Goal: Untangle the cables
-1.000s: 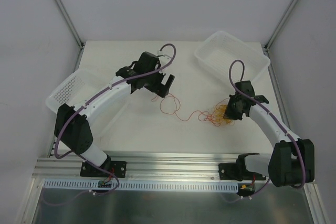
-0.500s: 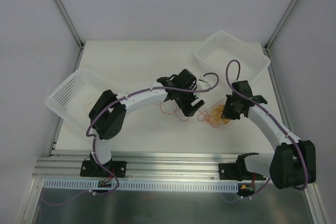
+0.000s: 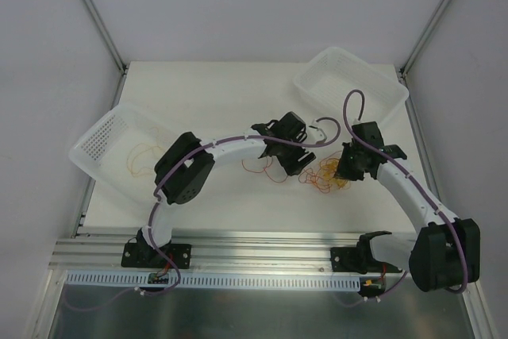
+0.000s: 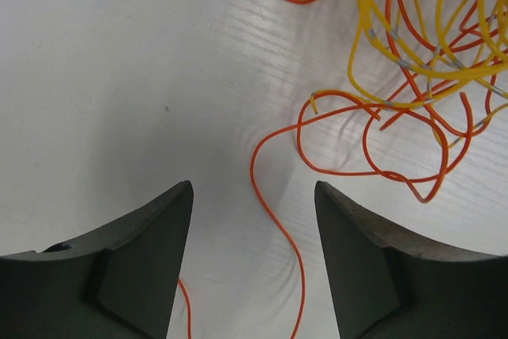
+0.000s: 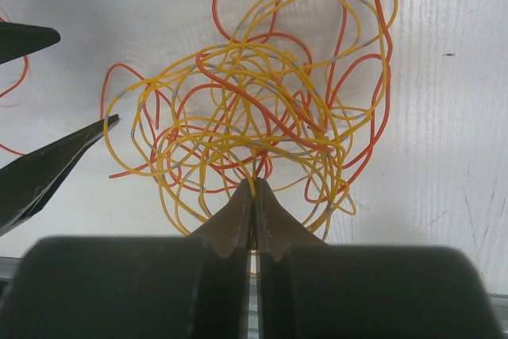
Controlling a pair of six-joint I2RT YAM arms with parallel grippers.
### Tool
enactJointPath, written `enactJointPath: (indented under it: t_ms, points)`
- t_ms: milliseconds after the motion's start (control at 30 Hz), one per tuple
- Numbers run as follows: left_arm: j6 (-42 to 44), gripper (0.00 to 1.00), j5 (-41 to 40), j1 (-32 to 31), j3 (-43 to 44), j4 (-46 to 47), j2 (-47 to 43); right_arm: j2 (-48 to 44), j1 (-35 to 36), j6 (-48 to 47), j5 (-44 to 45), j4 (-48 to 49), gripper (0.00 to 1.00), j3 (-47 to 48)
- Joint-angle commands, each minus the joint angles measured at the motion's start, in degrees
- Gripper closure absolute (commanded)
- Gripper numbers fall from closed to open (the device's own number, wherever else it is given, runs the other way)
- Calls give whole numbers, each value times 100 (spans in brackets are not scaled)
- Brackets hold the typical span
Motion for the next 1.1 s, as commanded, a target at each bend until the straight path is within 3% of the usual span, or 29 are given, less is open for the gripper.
enactJointPath:
  t_ms: [0,333,600,767,933,1067]
  points:
    - [198,37,161,0,230,390,178,-143,25,-98,-95,-164,99,120]
    - [629,38,627,0,529,523,627,-302,25,-353,160,-577,99,524]
    - [857,49,1365,0,398,514,750,-293,25,-327,195,-692,99,673]
    - [893,67,1357,0,222,522,741,-258,25,-318,239,-727,99,814]
    - [840,100,1287,0,64,523,680,-205,25,-327,283,-745,99,937]
    - [665,100,1033,70,-138,523,443,-205,8,-336,528,-771,99,928]
